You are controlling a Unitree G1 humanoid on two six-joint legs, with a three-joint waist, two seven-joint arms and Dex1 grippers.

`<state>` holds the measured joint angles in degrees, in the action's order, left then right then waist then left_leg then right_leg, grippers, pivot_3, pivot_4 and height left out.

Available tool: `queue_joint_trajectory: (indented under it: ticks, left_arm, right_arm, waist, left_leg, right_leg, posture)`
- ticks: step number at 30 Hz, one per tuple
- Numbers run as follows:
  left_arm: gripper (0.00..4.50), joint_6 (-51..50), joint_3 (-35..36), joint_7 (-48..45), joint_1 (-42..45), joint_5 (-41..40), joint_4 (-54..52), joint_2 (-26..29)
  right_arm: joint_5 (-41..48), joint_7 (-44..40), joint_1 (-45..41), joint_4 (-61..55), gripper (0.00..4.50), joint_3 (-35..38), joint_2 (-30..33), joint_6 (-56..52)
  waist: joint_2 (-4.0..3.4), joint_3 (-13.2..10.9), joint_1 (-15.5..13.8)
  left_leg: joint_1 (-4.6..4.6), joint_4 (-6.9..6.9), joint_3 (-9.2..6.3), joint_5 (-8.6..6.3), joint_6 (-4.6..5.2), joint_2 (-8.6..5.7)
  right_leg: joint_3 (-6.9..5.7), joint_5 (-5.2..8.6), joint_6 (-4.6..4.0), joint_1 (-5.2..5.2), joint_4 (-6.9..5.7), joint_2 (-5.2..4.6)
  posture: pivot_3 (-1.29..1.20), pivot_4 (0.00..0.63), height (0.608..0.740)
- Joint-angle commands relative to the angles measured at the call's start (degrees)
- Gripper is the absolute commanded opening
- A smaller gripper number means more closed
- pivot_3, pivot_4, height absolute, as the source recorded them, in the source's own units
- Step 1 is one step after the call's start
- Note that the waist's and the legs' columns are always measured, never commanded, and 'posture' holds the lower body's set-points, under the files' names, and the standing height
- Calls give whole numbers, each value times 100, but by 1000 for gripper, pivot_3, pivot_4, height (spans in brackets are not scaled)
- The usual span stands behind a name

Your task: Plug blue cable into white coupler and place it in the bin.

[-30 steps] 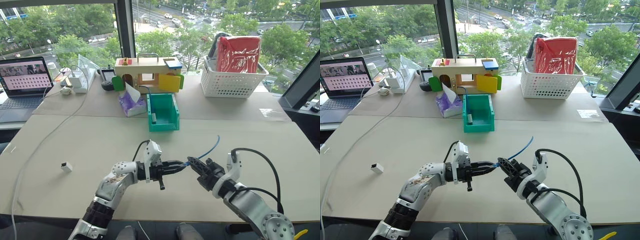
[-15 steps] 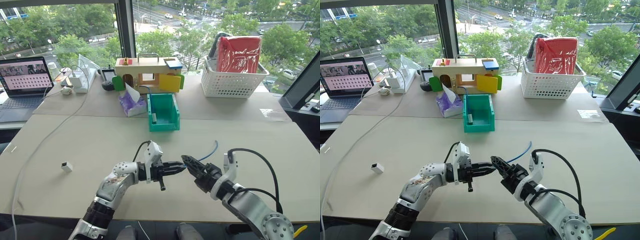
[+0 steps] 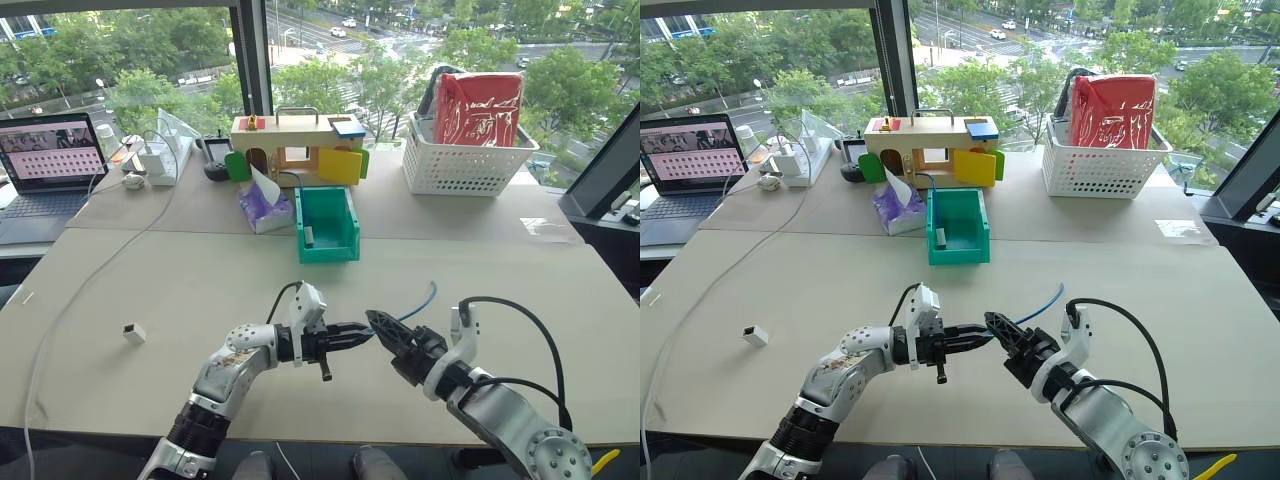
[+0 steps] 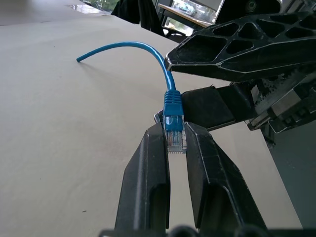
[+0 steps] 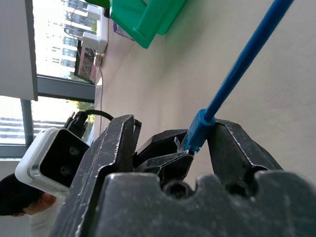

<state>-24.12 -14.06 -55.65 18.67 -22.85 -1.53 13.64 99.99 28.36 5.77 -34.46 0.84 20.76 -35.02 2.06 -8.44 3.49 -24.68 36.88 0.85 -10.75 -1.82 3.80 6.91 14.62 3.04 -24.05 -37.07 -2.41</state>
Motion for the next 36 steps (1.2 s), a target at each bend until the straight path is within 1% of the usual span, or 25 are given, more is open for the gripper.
queue_joint_trajectory:
  ticks: [1, 4, 5, 8, 10, 12, 15, 16, 17, 18, 19, 20, 24, 26, 28, 31, 33, 34, 35, 36]
  left_arm:
    - [59, 6, -16, 13, 51, -27, -92, -9]
    - [59, 8, -12, 19, 37, -21, -104, 2]
    - [59, 4, -11, 22, 35, -19, -107, 6]
    - [59, 63, 59, 113, 26, 33, -100, 28]
    - [1079, 25, 99, -2, -22, -31, -152, 144]
    - [1787, -113, 154, -240, -160, -201, -325, 364]
    - [2920, -33, 375, -285, -347, -266, -390, 631]
    - [3265, -2, 469, -299, -411, -289, -421, 730]
    - [3516, 0, 565, -327, -465, -334, -460, 833]
    - [3977, 39, 704, -336, -494, -393, -519, 930]
    - [4243, 47, 831, -321, -494, -459, -581, 988]
    - [4407, 2, 949, -326, -481, -578, -668, 1029]
    - [4407, -465, 1411, -202, -236, -1135, -1166, 1246]
    - [4407, -715, 1572, -234, -126, -1250, -1313, 1553]
    - [4407, -776, 1692, -225, -59, -1290, -1352, 1740]
    - [4407, -660, 2746, -89, 93, -1257, -977, 2513]
    - [4407, -579, 3178, 23, 63, -1237, -812, 2821]
    - [4407, -414, 3566, -33, -161, -1124, -656, 3105]
    - [4407, -312, 3819, -74, -334, -1055, -578, 3291]
    - [4407, -284, 4246, -68, -557, -1077, -473, 3440]
  right_arm:
    - [84, -63, -35, -313, 1135, 33, 27, 114]
    - [92, -63, -29, -319, 106, 22, 32, 138]
    - [91, -66, -29, -316, 13, 17, 34, 144]
    - [52, -82, -34, -295, 13, 26, 9, 182]
    - [-8, -98, -32, -294, 0, 41, -24, 222]
    - [-120, -122, -24, -315, 0, 63, -69, 280]
    - [-297, -167, -5, -304, 0, 142, -137, 400]
    - [-370, -172, 5, -306, 0, 168, -178, 459]
    - [-440, -181, 4, -296, 0, 197, -231, 526]
    - [-483, -171, -5, -280, 0, 218, -276, 578]
    - [-497, -172, -12, -264, 0, 224, -301, 600]
    - [-506, -180, -18, -248, 0, 218, -321, 610]
    - [-454, -262, -102, -114, 0, 139, -405, 545]
    - [-392, -322, -172, -31, 0, 117, -409, 490]
    - [-348, -383, -214, 33, 0, 100, -401, 444]
    - [-216, -515, -438, 352, 0, -78, -420, 236]
    - [-160, -598, -558, 504, 0, -120, -393, 131]
    - [-155, -671, -683, 646, 0, -154, -428, 79]
    - [-138, -726, -762, 743, 0, -157, -440, 36]
    - [-164, -800, -880, 872, 0, -179, -487, 7]
  waist:
    - [0, 0, 1]
    - [0, 0, -1]
    - [0, 0, -2]
    - [0, 0, -5]
    - [0, 0, -3]
    - [0, 0, 23]
    - [0, 0, 30]
    - [0, 0, 24]
    - [0, 0, 19]
    - [0, 0, 14]
    - [0, 0, 10]
    - [0, 0, 5]
    - [1, -1, -15]
    - [2, -1, -19]
    - [2, -1, -6]
    - [11, -8, 61]
    - [11, -8, 73]
    - [11, -8, 67]
    - [11, -8, 70]
    - [10, -8, 81]
  left_leg:
    - [0, 0, 0, 0, 0, 0]
    - [0, 0, 0, 0, 0, 0]
    - [1, 0, 0, 0, 0, 0]
    - [1, 0, 0, 0, 0, 0]
    - [1, 0, 0, 0, 0, 0]
    - [1, 0, 0, 0, 0, 1]
    - [2, -1, -1, 0, 0, 2]
    - [2, -1, -1, 0, 0, 2]
    - [2, 0, 0, 0, 0, 2]
    - [2, 0, 0, 0, 0, 3]
    - [1, 0, 1, 0, 0, 2]
    - [1, 0, 1, 0, 0, 3]
    - [-1, 0, 1, 0, 0, 5]
    - [-1, 0, 2, 0, 0, 5]
    - [2, 0, 3, 0, 0, 4]
    - [3, -1, 3, 0, 0, 7]
    - [3, -2, -2, 1, 2, 19]
    - [5, -3, -4, 1, 2, 19]
    - [5, -4, -4, 1, 2, 19]
    - [6, -4, 1, 0, 2, 19]
  right_leg:
    - [0, 0, -1, 0, 0, 0]
    - [0, -1, -1, 0, 0, 0]
    - [0, 0, -1, 1, 0, 0]
    - [0, -1, -1, 1, 0, 0]
    - [0, -1, -1, 1, 0, 0]
    - [0, 0, -1, -1, 0, 1]
    - [-1, 1, -3, -1, -2, 1]
    - [0, 1, -3, -1, -2, 1]
    - [-1, 1, -3, -1, -2, 1]
    - [-1, 1, -3, -1, -1, 1]
    - [-1, 1, -3, -1, -1, 0]
    - [-1, 1, -3, -2, -1, 0]
    - [-2, 1, -3, -3, -1, 0]
    - [-2, 0, -4, -2, -1, -1]
    - [-1, 1, -4, -2, -2, -1]
    - [-1, 1, -6, -7, -5, 2]
    - [-1, 0, -16, -11, -6, 19]
    - [-2, 1, -18, -11, -7, 19]
    - [-2, 2, -19, -11, -7, 19]
    - [1, 2, -20, -12, -5, 18]
  posture:
    - [0, 150, 735]
    - [0, 150, 735]
    - [0, 150, 735]
    - [0, 150, 735]
    - [0, 150, 735]
    - [0, 150, 735]
    - [0, 150, 735]
    - [0, 150, 735]
    - [0, 150, 735]
    - [0, 150, 735]
    - [0, 150, 735]
    - [0, 150, 735]
    - [0, 150, 735]
    - [0, 150, 735]
    - [0, 150, 735]
    - [0, 150, 735]
    - [0, 150, 735]
    - [0, 150, 735]
    - [0, 150, 735]
    - [0, 150, 735]
